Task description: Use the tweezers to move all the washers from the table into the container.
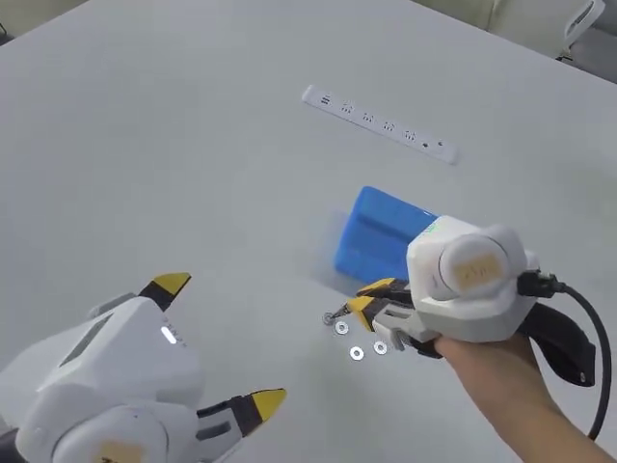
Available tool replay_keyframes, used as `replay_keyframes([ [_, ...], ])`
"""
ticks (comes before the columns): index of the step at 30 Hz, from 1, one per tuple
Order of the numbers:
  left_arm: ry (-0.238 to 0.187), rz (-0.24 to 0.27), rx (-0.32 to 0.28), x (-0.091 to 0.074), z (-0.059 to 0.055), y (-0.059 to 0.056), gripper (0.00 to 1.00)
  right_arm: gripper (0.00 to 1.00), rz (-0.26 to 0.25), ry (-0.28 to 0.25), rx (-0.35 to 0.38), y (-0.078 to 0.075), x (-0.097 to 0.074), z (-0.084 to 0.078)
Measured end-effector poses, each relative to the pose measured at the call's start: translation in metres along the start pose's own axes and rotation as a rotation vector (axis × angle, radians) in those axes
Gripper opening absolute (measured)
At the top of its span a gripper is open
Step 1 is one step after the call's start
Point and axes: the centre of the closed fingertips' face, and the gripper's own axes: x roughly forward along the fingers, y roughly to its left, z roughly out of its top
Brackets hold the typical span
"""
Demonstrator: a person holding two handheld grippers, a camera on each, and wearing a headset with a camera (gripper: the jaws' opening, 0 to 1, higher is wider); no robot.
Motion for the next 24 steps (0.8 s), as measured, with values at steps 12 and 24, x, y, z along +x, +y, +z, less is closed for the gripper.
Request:
replay_keyframes([
  [12,0.004,0.003,0.002,0.0,-0.002,0.001,0.8,0.02,0.002,0.025,-0.018,0.002,0.008,0.011],
  [24,0.015,-0.004,0.008,0.001,-0.003,-0.001,0.79,0.02,-0.076,-0.12,0.077,0.003,0.012,0.004],
])
